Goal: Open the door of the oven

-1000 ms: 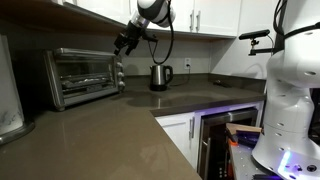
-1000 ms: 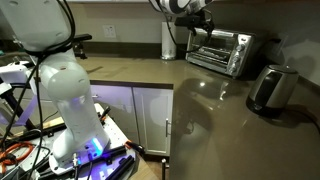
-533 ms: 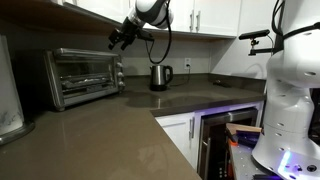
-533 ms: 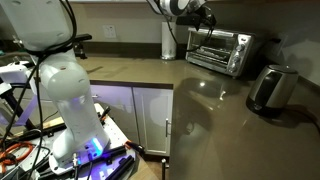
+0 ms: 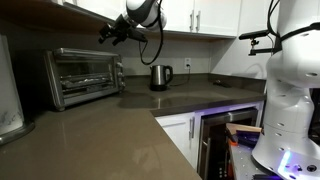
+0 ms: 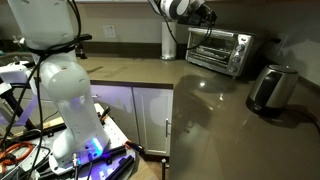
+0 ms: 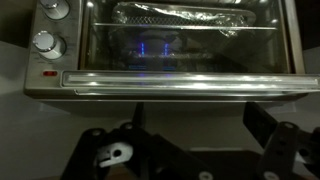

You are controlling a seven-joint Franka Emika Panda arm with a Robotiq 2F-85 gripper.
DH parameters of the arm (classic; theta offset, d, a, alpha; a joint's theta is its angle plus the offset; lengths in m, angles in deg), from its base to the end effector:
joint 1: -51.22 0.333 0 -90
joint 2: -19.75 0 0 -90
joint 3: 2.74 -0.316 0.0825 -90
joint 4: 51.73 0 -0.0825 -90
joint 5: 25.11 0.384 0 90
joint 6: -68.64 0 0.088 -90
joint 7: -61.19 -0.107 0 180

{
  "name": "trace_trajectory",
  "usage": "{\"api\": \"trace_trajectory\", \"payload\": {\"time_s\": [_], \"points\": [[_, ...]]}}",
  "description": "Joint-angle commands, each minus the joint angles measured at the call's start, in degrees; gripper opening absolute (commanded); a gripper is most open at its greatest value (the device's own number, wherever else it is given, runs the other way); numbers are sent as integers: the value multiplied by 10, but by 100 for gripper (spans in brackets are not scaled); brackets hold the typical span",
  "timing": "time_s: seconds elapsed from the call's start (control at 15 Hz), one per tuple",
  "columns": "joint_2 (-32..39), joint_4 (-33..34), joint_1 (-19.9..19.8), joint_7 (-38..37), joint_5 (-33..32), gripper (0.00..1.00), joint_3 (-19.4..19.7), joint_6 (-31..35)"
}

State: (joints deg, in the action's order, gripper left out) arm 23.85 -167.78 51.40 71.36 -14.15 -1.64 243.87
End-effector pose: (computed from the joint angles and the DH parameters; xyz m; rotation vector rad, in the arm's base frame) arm 0.6154 -0.0246 0.5305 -2.7742 0.0280 -1.4494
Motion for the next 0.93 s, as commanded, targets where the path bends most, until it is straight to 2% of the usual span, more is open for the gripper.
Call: {"api": "trace_trajectory", "payload": {"time_s": [0.0,0.47,0.87], "points": [[40,49,-11,58,44,100,-19,13],[87,98,-37,93,44,100,-30,15],[125,145,-85,126,68,100,-85,19]]}}
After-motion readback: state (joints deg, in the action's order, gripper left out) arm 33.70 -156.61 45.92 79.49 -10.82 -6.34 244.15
